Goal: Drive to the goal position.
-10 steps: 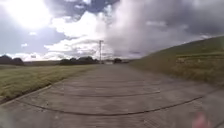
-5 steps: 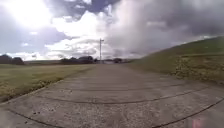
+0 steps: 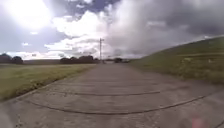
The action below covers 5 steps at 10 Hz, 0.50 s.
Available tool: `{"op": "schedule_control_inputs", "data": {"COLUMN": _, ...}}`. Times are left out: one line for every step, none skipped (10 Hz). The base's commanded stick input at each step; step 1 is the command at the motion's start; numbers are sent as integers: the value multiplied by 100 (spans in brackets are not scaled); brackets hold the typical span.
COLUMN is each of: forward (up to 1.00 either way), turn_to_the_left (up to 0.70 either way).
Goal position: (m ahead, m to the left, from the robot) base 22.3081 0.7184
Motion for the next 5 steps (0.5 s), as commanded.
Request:
{"op": "schedule_control_inputs", "data": {"forward": 0, "turn_to_the_left": 0}}
{"op": "schedule_control_inputs", "data": {"forward": 0, "turn_to_the_left": 0}}
{"op": "schedule_control_inputs", "data": {"forward": 0, "turn_to_the_left": 0}}
{"op": "schedule_control_inputs", "data": {"forward": 0, "turn_to_the_left": 0}}
{"op": "schedule_control_inputs", "data": {"forward": 8, "turn_to_the_left": 0}}
